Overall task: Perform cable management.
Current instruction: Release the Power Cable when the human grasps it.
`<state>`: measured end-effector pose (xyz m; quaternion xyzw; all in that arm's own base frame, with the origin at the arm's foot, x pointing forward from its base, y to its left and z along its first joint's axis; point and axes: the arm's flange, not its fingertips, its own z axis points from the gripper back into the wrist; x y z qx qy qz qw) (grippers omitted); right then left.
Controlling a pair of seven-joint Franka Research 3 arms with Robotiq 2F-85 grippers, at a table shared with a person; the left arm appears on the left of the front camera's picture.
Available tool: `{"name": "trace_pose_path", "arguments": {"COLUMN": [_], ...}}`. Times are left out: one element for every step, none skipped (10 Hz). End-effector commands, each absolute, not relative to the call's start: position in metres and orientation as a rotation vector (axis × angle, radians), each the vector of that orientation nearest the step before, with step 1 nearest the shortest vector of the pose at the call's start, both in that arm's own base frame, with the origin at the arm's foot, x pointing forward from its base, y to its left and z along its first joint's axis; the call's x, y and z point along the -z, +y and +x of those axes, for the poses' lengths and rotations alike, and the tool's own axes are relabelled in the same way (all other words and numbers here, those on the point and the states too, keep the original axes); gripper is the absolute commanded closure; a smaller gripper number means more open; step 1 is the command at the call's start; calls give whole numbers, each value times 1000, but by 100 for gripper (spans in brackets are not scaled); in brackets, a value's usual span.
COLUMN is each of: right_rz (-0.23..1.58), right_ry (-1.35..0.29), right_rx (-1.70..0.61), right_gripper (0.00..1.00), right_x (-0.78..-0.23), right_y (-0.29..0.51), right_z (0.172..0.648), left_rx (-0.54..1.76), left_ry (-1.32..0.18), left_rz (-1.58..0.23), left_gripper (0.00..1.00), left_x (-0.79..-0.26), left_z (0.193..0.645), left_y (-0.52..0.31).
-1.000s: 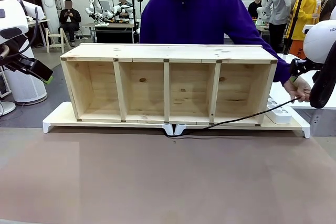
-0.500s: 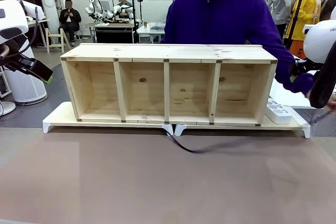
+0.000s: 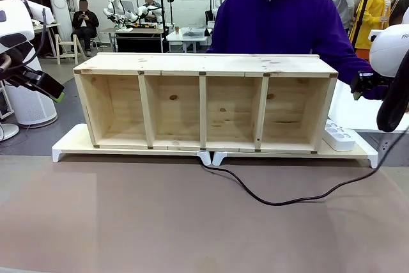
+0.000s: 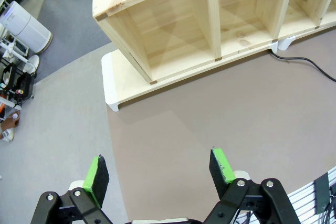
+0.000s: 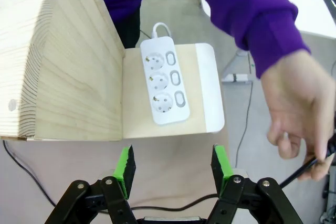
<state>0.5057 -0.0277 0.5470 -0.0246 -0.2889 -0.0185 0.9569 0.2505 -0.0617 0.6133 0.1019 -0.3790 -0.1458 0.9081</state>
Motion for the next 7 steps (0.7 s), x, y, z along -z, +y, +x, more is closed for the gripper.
{"name": "trace_pose_path", "arguments": {"right_rz": [-50, -50, -50, -50, -50, -50, -50], "right_ry": [-586, -586, -586, -586, -586, -586, -586], "right_rx": [38, 38, 38, 38, 38, 38, 38], "right_gripper": [25, 25, 25, 25, 25, 25, 25], "right_x": [-547, -547, -547, -547, -547, -547, -547], "right_y": [-28, -28, -28, -28, -28, -28, -28], "right_z": [506, 506, 506, 506, 506, 506, 506], "left_rx": [293, 293, 293, 293, 293, 293, 293], "left_ry": [-782, -782, -782, -782, -782, -782, -782], "left_rz": [220, 220, 220, 220, 220, 220, 220], "left_gripper": [0, 0, 0, 0, 0, 0, 0], "left_x": [-613, -613, -613, -613, -613, -613, -613], "left_z": [251, 251, 251, 251, 251, 251, 251], "left_y": [-61, -61, -61, -61, -61, -61, -61]}}
